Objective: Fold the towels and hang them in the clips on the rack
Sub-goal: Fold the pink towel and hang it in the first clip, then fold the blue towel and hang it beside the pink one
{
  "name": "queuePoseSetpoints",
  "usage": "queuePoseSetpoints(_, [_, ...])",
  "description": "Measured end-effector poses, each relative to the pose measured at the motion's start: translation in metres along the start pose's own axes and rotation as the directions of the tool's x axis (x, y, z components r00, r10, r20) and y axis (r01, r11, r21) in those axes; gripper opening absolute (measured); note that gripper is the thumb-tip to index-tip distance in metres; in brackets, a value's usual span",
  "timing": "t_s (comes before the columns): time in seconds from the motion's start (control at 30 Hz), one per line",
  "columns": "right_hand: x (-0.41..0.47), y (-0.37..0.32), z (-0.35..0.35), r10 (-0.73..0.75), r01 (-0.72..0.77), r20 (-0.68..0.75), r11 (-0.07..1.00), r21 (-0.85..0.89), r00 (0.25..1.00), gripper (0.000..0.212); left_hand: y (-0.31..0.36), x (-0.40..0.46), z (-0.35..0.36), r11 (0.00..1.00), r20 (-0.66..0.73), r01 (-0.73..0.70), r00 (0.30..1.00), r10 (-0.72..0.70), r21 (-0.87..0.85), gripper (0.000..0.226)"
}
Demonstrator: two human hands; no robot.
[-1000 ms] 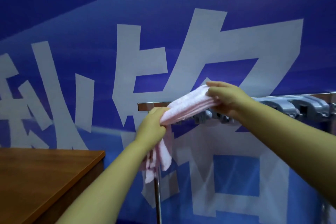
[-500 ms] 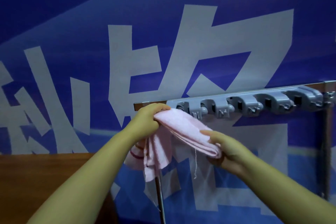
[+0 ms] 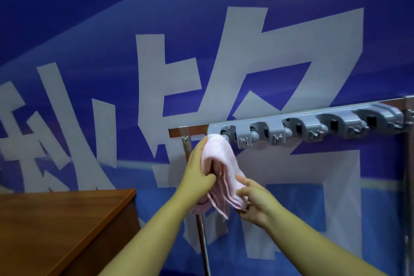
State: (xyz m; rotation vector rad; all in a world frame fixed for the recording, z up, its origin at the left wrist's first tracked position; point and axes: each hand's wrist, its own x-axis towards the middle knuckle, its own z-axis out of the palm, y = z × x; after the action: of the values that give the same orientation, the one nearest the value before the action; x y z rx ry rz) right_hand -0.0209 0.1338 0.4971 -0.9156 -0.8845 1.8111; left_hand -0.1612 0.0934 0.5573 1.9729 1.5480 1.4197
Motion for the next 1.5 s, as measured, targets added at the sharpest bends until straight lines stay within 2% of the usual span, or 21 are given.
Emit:
queuePoseSetpoints(0.07, [-0.002, 0.001, -0.001, -0.023, 0.023, 0.009, 0.999, -0.027, 1.000, 0.046, -0.010, -0.015, 0.007, 0.995, 0.014, 0.056, 0.998, -0.055, -0.079, 0.083])
queuePoseSetpoints(0.17, [-0.010, 0.008, -0.008, -0.077, 0.079, 0.034, 0.994, -0.076, 0.996, 0.040, -0.037, -0.045, 0.019, 0.968, 0.112, 0.193, 0.978, -0.176, -0.161, 0.069])
queuePoseSetpoints(0.27, [-0.022, 0.019, -0.026, -0.108, 0.118, 0.071, 0.983, -0.143, 0.992, 0.030, -0.065, -0.081, 0.037, 0.906, 0.220, 0.350, 0.928, -0.301, -0.238, 0.073])
queuePoseSetpoints(0.33, [-0.029, 0.034, -0.044, -0.090, 0.100, 0.062, 0.981, -0.169, 0.994, 0.026, -0.081, -0.106, 0.057, 0.853, 0.286, 0.460, 0.876, -0.389, -0.246, 0.080])
queuePoseSetpoints(0.43, [-0.037, 0.069, -0.081, -0.053, 0.047, -0.028, 0.984, -0.171, 0.998, 0.021, -0.104, -0.147, 0.093, 0.789, 0.387, 0.577, 0.790, -0.475, -0.210, 0.087])
queuePoseSetpoints(0.6, [-0.063, 0.153, -0.166, 0.123, -0.155, -0.197, 0.975, -0.159, 0.973, 0.005, -0.140, -0.233, 0.181, 0.678, 0.527, 0.730, 0.613, -0.589, -0.091, 0.075])
queuePoseSetpoints(0.63, [-0.067, 0.170, -0.185, 0.158, -0.199, -0.234, 0.966, -0.165, 0.959, 0.007, -0.146, -0.249, 0.199, 0.658, 0.552, 0.750, 0.575, -0.603, -0.062, 0.071])
queuePoseSetpoints(0.73, [-0.076, 0.219, -0.240, 0.272, -0.337, -0.312, 0.924, -0.179, 0.910, 0.010, -0.169, -0.291, 0.246, 0.592, 0.618, 0.806, 0.462, -0.636, 0.006, 0.058])
queuePoseSetpoints(0.83, [-0.080, 0.268, -0.292, 0.378, -0.480, -0.389, 0.852, -0.208, 0.840, 0.011, -0.191, -0.325, 0.286, 0.528, 0.666, 0.846, 0.351, -0.658, 0.076, 0.055])
queuePoseSetpoints(0.93, [-0.077, 0.311, -0.336, 0.459, -0.594, -0.462, 0.778, -0.203, 0.759, 0.004, -0.215, -0.349, 0.320, 0.451, 0.681, 0.880, 0.240, -0.692, 0.148, 0.050])
queuePoseSetpoints(1.03, [-0.068, 0.351, -0.373, 0.501, -0.676, -0.527, 0.708, -0.207, 0.686, 0.009, -0.241, -0.364, 0.350, 0.356, 0.667, 0.916, 0.148, -0.730, 0.186, 0.047])
queuePoseSetpoints(1.17, [-0.051, 0.397, -0.409, 0.486, -0.735, -0.631, 0.645, -0.208, 0.605, 0.016, -0.267, -0.375, 0.380, 0.284, 0.629, 0.936, 0.094, -0.772, 0.209, 0.040])
queuePoseSetpoints(1.23, [-0.045, 0.418, -0.424, 0.470, -0.757, -0.677, 0.622, -0.202, 0.566, 0.028, -0.279, -0.381, 0.393, 0.269, 0.615, 0.934, 0.073, -0.785, 0.233, 0.042])
queuePoseSetpoints(1.3, [-0.038, 0.440, -0.435, 0.464, -0.786, -0.707, 0.581, -0.212, 0.534, 0.041, -0.288, -0.388, 0.403, 0.226, 0.617, 0.942, 0.025, -0.786, 0.250, 0.044])
queuePoseSetpoints(1.4, [-0.026, 0.469, -0.444, 0.452, -0.833, -0.757, 0.510, -0.215, 0.472, 0.050, -0.304, -0.403, 0.415, 0.160, 0.603, 0.945, -0.047, -0.796, 0.285, 0.054])
queuePoseSetpoints(1.5, [-0.014, 0.498, -0.446, 0.462, -0.886, -0.800, 0.429, -0.177, 0.383, 0.064, -0.311, -0.411, 0.422, 0.129, 0.570, 0.952, -0.055, -0.820, 0.279, 0.046])
